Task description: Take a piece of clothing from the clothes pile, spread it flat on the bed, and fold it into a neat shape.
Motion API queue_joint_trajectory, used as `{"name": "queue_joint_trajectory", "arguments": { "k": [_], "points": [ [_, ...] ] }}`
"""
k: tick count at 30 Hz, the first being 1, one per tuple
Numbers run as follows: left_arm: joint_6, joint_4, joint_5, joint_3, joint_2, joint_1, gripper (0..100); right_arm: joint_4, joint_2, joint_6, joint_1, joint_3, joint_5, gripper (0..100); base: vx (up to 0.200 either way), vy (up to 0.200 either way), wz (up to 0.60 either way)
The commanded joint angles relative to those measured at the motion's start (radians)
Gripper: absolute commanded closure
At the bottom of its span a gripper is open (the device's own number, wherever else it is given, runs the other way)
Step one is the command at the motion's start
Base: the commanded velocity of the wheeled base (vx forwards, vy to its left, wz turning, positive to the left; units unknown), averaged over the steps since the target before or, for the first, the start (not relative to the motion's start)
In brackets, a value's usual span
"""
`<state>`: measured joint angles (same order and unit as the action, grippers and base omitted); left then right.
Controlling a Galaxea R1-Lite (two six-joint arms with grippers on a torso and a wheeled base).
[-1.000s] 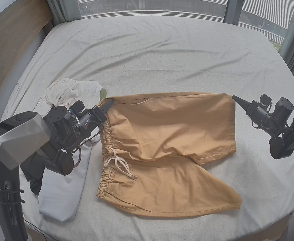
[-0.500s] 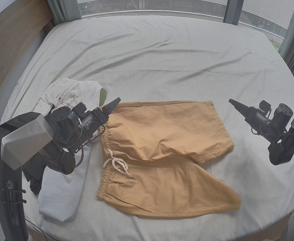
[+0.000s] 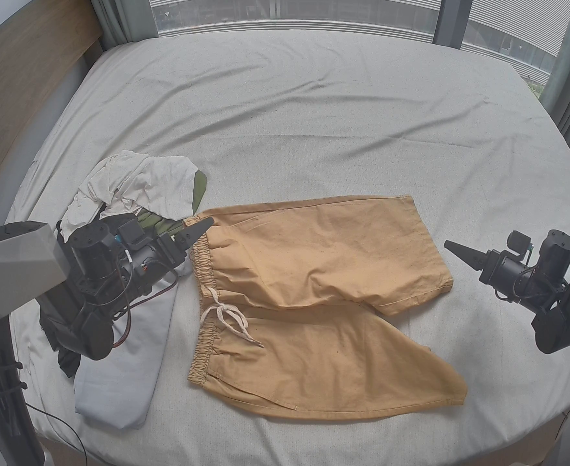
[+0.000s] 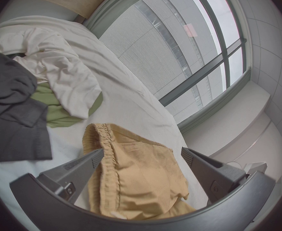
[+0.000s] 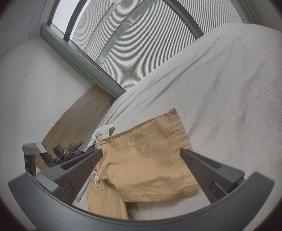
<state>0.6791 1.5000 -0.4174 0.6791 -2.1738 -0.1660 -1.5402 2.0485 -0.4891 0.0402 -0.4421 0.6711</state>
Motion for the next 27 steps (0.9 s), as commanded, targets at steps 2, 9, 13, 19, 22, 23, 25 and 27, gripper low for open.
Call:
{"name": "queue_joint_trajectory", "arguments": {
  "k": [2,9,13,19,22,23,25,27],
  "points": [
    [-0.015,0.045,-0.069,-0.136,0.066,0.046,0,0.002,-0.034,0.023,-0.002,0.105,0.01,0,0.0,0.0,0.0],
    [-0.13,0.049,-0.104,-0.196,0.075,0.034,0,0.0,0.05,0.121,0.006,0.21,0.015,0,0.0,0.0,0.0],
    [-0.132,0.049,-0.106,-0.207,0.075,0.025,0,0.0,0.062,0.136,0.001,0.26,0.015,0,0.0,0.0,0.0],
    [-0.133,0.049,-0.106,-0.22,0.072,0.006,0,0.002,0.071,0.138,-0.002,0.35,0.015,0,0.0,0.0,0.0],
    [-0.133,0.049,-0.106,-0.22,0.066,-0.003,0,0.002,0.084,0.139,-0.006,0.382,0.015,0,0.0,0.0,0.0],
    [-0.133,0.049,-0.106,-0.22,0.066,-0.006,0,0.002,0.094,0.141,-0.01,0.392,0.015,0,0.0,0.0,0.0],
    [-0.133,0.049,-0.106,-0.22,0.066,-0.007,0,0.0,0.108,0.144,-0.011,0.408,0.013,0,0.0,0.0,0.0],
    [-0.133,0.049,-0.106,-0.22,0.065,-0.007,0,0.002,0.122,0.161,-0.011,0.425,0.013,0,0.0,0.0,0.0]
  ]
}}
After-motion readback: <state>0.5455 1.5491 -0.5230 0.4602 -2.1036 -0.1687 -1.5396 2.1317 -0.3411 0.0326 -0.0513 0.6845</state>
